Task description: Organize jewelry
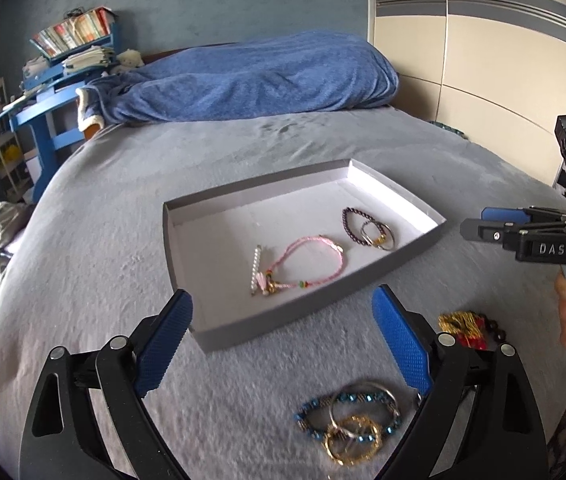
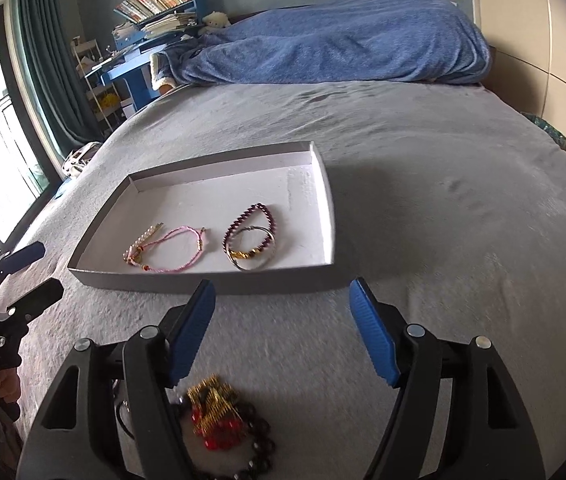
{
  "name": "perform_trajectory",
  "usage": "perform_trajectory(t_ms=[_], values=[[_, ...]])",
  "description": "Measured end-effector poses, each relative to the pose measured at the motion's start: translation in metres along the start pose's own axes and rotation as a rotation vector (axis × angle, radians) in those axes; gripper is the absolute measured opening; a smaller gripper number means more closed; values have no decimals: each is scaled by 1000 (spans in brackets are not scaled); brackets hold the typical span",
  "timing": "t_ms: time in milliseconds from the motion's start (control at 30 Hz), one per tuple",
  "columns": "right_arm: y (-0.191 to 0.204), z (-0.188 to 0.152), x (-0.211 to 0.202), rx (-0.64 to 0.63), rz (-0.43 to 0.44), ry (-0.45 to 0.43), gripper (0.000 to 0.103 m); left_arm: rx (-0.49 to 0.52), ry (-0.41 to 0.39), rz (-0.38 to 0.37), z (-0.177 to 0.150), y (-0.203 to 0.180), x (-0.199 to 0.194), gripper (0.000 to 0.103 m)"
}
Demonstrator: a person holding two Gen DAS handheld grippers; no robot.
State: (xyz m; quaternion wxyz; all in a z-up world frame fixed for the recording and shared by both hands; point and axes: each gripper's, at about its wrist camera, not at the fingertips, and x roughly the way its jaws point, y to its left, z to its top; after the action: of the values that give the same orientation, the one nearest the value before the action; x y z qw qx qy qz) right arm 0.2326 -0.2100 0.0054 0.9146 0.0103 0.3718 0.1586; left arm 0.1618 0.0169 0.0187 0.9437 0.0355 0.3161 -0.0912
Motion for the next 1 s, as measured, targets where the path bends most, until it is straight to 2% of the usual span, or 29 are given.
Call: perform_trajectory(t_ms=[367,533,767,933,1000], values=[[6,-34,-13,-24,8,34,69,41,63,-30,-27,-8,-8,91],[24,-51,-11,-103,30,69,54,43,84,-32,-38,-6,-11,91],[36,-62,-1,-144,55,113,53,46,100,-31,-45,-3,-10,91],[45,-72,7,-202,53,136,38,35,108,-31,-48,2,-9,91],[44,-72,6,-201,59,130,25,33,108,-34,-48,3,-9,91]])
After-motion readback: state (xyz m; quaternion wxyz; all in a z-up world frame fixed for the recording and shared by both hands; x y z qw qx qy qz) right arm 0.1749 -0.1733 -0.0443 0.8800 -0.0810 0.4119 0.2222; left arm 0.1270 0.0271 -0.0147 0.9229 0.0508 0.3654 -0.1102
